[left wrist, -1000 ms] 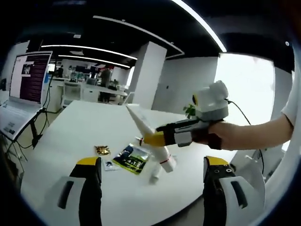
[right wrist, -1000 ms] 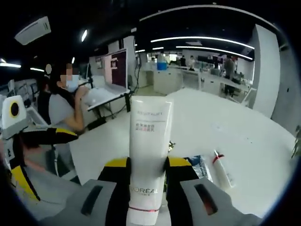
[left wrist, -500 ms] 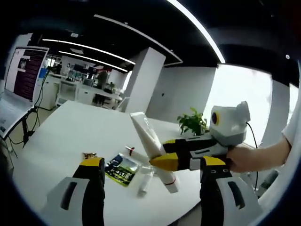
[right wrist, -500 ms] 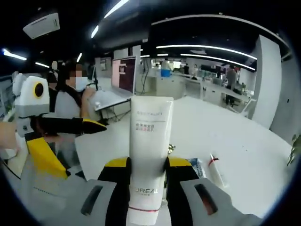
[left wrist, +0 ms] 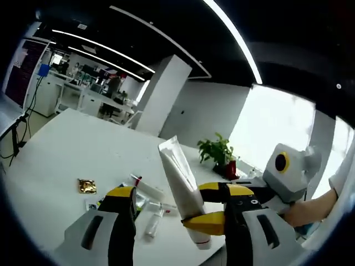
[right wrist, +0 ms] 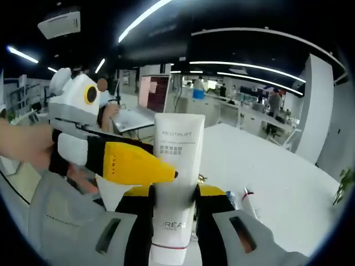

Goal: Arrange the skincare products in the storage area until every visible bottle or jar stands upright without overlapping.

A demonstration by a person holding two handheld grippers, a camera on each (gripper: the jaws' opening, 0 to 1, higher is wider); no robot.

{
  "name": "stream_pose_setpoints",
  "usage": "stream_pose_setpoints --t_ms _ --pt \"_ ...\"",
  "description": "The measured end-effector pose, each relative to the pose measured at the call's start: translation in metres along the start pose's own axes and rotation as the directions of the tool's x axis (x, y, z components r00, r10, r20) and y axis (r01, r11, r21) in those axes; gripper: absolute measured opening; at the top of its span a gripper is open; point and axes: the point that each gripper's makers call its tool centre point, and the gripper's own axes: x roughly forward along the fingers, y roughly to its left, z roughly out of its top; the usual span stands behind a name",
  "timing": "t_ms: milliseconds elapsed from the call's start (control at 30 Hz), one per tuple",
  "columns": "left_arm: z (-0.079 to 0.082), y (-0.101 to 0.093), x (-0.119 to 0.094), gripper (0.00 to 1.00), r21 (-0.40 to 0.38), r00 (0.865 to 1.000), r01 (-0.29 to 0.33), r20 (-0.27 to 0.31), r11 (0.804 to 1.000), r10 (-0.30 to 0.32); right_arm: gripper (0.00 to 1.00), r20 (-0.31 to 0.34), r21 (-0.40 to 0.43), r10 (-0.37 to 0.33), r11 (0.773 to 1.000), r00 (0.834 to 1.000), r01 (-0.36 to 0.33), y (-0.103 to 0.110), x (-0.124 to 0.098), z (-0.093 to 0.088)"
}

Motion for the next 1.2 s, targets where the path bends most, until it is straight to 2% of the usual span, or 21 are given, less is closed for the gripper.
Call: stream_pose_setpoints --t_ms 233,433,733,867,967,1033,1200 --pt "-0.005 -0.009 0.003 0.44 0.017 0.999 0.015 -0.028 1.000 -0.015 0.28 0.004 -0.004 -0.005 1.000 1.000 0.005 0.002 -0.006 -0.005" --pt "0.001 -0.008 0.005 0.37 0.050 0.999 0.018 -0.028 0.999 -0.017 0.28 0.010 0.002 -0.007 1.000 1.000 0.007 0.004 -0.012 -0.006" --pt "-0.001 -0.022 0.010 0.19 0.104 0.999 0.044 -0.033 0.994 -0.040 0.28 0.007 0.004 -0.017 1.000 1.000 0.017 0.000 -0.015 -0.007" --pt "0.000 -0.027 0.012 0.18 0.136 0.998 0.059 -0.028 0.989 -0.055 0.28 0.005 0.004 -0.025 1.000 1.000 0.025 -0.002 -0.017 -0.008" --pt "0.003 -0.035 0.013 0.13 0.116 0.995 0.098 -0.024 0.988 -0.096 0.29 0.006 0.002 -0.028 1.000 1.000 0.028 -0.004 -0.019 -0.007" --pt "0.003 -0.038 0.013 0.12 0.163 0.995 0.097 -0.033 0.982 -0.093 0.29 0.008 0.001 -0.031 1.000 0.999 0.031 -0.004 -0.019 -0.006" --pt "0.006 -0.039 0.013 0.11 0.144 0.994 0.106 -0.044 0.984 -0.100 0.30 0.019 0.012 -0.032 0.999 0.999 0.032 -0.005 -0.023 -0.003"
